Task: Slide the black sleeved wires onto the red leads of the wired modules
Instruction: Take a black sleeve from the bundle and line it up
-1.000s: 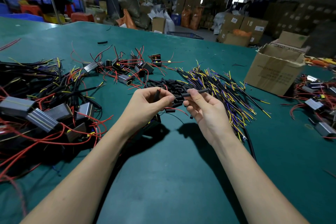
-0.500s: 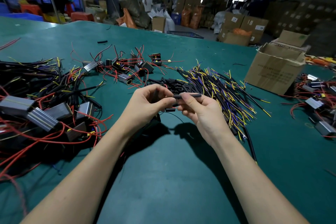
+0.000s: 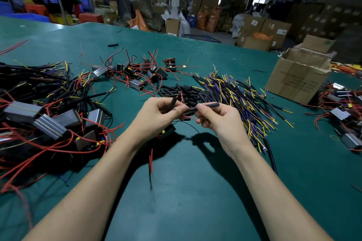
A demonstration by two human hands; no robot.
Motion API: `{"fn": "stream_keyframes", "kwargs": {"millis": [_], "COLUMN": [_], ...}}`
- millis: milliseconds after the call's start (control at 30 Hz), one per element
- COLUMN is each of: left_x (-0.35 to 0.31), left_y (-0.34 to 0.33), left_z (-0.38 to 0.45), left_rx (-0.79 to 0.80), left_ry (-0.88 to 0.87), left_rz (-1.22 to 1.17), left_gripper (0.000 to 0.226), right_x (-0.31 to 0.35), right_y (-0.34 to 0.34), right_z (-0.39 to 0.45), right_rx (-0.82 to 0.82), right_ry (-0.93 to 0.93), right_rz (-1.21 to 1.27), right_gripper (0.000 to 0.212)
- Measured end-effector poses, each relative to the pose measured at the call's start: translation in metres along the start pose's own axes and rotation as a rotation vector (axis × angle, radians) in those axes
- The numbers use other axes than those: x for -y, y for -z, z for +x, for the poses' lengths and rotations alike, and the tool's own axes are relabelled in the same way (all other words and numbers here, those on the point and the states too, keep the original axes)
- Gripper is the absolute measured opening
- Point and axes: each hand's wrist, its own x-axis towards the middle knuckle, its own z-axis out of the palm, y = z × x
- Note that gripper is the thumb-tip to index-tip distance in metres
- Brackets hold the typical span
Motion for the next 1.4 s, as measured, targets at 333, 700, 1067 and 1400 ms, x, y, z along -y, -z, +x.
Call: {"fn": "stream_keyframes", "kwargs": {"millis": [333, 700, 1067, 1400], "left_x": [0.003, 0.01, 0.015, 0.014], "left_y": [-0.004, 0.001, -0.006, -0.009], "left_z": [0.002, 0.0, 0.001, -0.001], "left_rx": [-0.028, 0.0, -0.038, -0.033], "left_ry": [-0.016, 0.015, 0.071, -0.017], "left_rz": [-0.028, 0.116, -0.066, 0.09], "left_gripper": [0.017, 0.021, 0.023, 0.032], "right_x": [-0.002, -0.003, -0.005, -0.005], "right_y": [-0.01, -0.005, -0.01, -0.027], "right_z": [-0.003, -0.001, -0.002, -0.01], "right_rx": [0.0, -0.08, -0.018, 0.083], "right_ry": [0.077, 0.068, 0.093, 0.102], "right_rz": [-0.034, -0.05, -0.198, -0.158], "right_gripper": [0.009, 0.011, 0.005, 0.009]}}
